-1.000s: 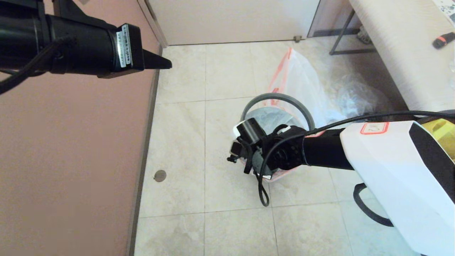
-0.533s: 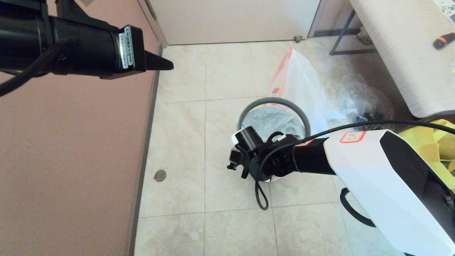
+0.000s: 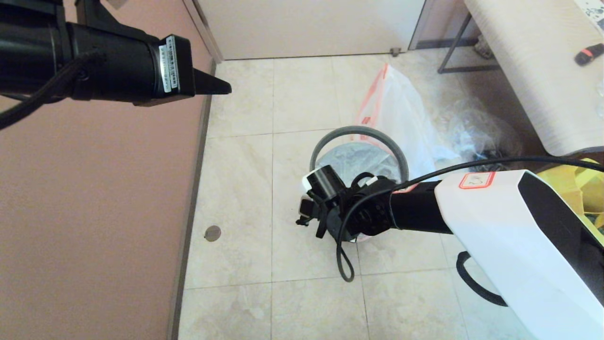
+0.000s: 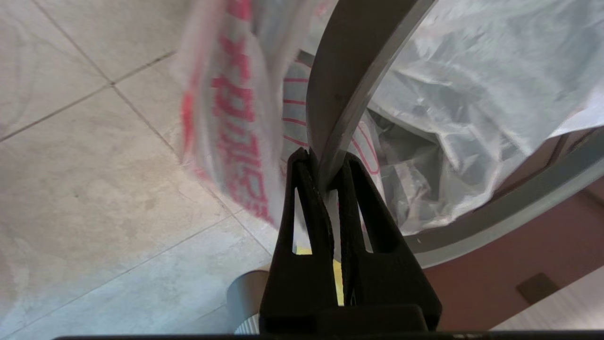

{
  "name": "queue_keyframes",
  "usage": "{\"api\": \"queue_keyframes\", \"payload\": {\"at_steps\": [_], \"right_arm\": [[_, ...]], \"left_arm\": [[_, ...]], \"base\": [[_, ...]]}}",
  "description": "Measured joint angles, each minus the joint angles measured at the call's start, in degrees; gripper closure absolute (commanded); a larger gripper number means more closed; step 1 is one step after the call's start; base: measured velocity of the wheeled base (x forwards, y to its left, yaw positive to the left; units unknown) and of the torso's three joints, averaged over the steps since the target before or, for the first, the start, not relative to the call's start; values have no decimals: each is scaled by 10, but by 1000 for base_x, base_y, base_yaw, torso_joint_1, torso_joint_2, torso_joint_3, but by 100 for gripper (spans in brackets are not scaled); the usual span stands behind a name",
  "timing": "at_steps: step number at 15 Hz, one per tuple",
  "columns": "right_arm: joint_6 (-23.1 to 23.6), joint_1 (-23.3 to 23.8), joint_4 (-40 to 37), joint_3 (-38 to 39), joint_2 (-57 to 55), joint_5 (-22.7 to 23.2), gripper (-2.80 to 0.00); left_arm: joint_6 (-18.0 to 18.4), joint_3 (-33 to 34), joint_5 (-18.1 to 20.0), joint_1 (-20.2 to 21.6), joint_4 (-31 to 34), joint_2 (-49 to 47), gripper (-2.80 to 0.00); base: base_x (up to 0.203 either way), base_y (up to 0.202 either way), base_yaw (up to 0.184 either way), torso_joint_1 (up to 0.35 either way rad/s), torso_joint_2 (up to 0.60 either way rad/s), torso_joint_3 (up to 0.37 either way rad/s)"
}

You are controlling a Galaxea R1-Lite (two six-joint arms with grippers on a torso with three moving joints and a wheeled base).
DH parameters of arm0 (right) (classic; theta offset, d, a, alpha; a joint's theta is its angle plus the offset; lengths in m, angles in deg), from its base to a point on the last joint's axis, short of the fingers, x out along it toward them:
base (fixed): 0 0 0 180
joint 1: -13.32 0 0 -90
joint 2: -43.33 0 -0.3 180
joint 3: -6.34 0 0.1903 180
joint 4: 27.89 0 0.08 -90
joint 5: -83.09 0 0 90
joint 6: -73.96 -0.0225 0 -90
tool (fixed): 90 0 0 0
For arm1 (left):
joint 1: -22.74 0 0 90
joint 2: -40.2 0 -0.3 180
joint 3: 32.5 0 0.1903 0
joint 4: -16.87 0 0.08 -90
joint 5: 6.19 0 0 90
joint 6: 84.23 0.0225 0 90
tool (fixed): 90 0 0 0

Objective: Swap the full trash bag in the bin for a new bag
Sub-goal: Place the trash can ring on the trash can

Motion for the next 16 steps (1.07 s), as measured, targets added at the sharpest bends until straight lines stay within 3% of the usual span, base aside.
{"api": "queue_keyframes", "payload": {"at_steps": [7,16], "right_arm": [[-1,-22,3,25,0,0,0],[14,-4,-1,22,-15,-1,0]], "left_arm": [[0,-1,0,1,-1,0,0],[0,-2,0,0,-1,-1,0]], "base": [[0,0,0,0,0,0],[0,0,0,0,0,0]]}}
